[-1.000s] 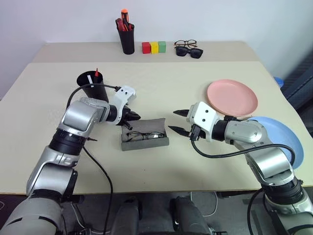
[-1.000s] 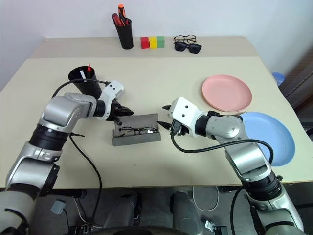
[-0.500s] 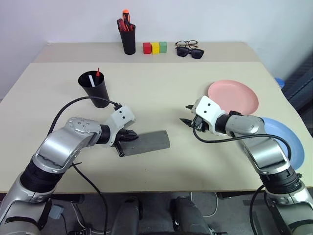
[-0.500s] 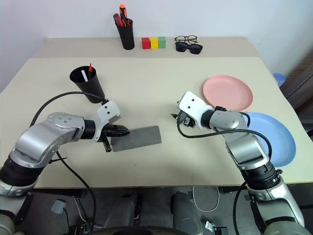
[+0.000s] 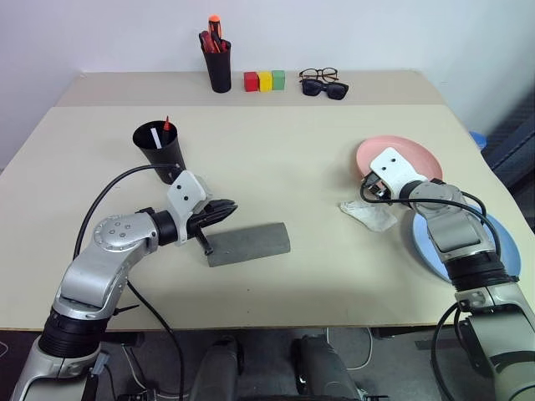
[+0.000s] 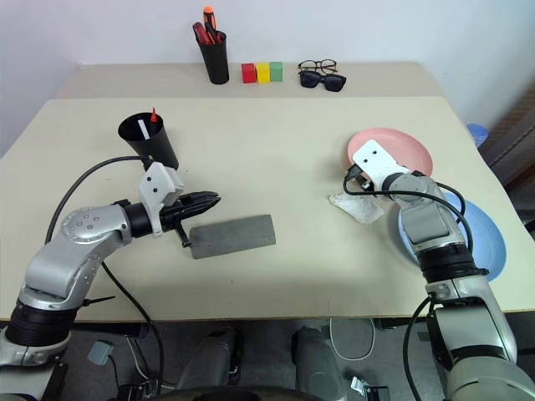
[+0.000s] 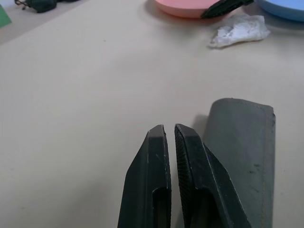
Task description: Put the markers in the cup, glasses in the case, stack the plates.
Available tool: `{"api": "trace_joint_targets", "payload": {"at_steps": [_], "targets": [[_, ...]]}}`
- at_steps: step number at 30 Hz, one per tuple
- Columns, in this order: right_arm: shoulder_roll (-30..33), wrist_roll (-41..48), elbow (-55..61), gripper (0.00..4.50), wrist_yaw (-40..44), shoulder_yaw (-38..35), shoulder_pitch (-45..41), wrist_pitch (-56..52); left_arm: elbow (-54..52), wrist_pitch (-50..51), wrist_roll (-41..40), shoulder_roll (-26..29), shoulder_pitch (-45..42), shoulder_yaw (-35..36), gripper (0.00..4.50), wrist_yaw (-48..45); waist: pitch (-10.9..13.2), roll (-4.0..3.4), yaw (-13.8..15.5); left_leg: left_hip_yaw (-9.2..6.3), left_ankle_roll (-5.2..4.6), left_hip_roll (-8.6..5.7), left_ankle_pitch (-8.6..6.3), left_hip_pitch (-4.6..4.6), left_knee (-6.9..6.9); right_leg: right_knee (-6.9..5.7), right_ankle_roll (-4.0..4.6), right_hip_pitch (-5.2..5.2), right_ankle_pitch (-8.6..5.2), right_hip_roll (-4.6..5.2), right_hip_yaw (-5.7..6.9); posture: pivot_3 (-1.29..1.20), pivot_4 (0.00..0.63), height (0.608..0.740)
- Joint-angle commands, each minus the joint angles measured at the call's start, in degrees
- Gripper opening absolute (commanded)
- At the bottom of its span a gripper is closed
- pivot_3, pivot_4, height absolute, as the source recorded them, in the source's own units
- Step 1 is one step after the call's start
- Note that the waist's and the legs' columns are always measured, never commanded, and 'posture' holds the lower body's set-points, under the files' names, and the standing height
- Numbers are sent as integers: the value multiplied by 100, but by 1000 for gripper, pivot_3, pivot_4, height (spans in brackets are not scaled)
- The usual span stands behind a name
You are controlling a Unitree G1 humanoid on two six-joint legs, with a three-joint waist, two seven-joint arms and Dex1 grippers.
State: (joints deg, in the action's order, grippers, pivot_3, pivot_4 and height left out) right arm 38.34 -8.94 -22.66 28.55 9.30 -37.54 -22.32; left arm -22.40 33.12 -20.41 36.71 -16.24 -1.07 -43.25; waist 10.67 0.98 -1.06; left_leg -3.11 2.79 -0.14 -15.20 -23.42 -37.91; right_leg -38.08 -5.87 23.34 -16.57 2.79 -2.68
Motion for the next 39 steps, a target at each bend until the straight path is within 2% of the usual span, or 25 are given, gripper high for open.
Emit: {"api": "trace_joint_targets", "payload": {"at_steps": [1,4,5,7,10,16,21,27,30,33,36,39], "targets": [[-45,-117,-385,2419,21,9,-263,408,-157,-150,-4,21,19,112,289,28,0,0,-7,0,0,0,0,1,0,0,0,0,0,0,0,0,150,740],[-95,-214,-687,2419,-65,39,-343,549,-178,-154,0,18,51,104,289,49,0,0,-8,-2,0,1,0,1,0,-1,0,0,0,-1,-1,0,150,740],[-118,-231,-735,2173,-99,23,-355,574,-188,-156,1,15,69,102,258,57,0,0,-7,-2,0,1,0,2,0,-1,0,-1,0,-1,-1,0,150,740],[-135,-250,-719,1551,-99,4,-341,614,-203,-163,6,5,97,87,249,74,0,0,-6,-3,0,1,0,2,-1,-1,0,-1,0,-1,-1,0,150,740],[-135,-250,-568,76,-76,-27,-281,597,-208,-187,9,-15,125,54,249,95,0,-1,2,-6,0,1,0,1,-1,-2,0,0,0,0,-2,0,150,740],[88,-499,53,26,-240,-13,-42,1014,-20,-274,53,-118,-7,9,249,151,0,-1,13,-9,0,0,0,1,-1,-2,-1,-1,0,0,-3,0,150,740],[654,-262,1633,26,112,-630,642,881,308,-401,165,-200,-182,-57,249,137,4,-8,31,-9,0,0,0,0,-1,-1,-1,0,0,1,-3,0,150,740],[1472,500,4128,26,1176,-2628,3159,28,942,-917,-116,-455,-586,72,249,-292,3,-10,176,-15,-6,-1,-4,-3,-4,10,-1,-15,0,0,9,0,150,740],[1418,658,4856,26,1492,-3491,4330,-391,1024,-879,-494,-519,-734,1,249,-854,0,-16,168,-13,-7,-2,-4,2,-7,10,-1,-23,0,0,8,0,150,740],[1249,847,5348,26,1652,-3931,5044,-830,1169,-1052,-398,-592,-861,-222,249,-1104,-4,-23,96,-9,-7,0,-4,13,-8,6,-2,-29,0,-4,0,0,150,740],[1137,1205,5808,1117,1899,-4042,5413,-1264,1471,-1247,-198,-740,-1044,-384,249,-1096,-4,-23,15,-10,-7,2,-4,39,-7,6,-1,-55,-1,-12,1,0,150,740],[1069,1303,6008,2648,1768,-3839,5294,-1378,1531,-1292,-186,-828,-1095,-431,249,-1108,-4,-23,1,-11,-9,5,-5,62,-2,8,-2,-73,-2,-15,-3,0,150,740]]}}
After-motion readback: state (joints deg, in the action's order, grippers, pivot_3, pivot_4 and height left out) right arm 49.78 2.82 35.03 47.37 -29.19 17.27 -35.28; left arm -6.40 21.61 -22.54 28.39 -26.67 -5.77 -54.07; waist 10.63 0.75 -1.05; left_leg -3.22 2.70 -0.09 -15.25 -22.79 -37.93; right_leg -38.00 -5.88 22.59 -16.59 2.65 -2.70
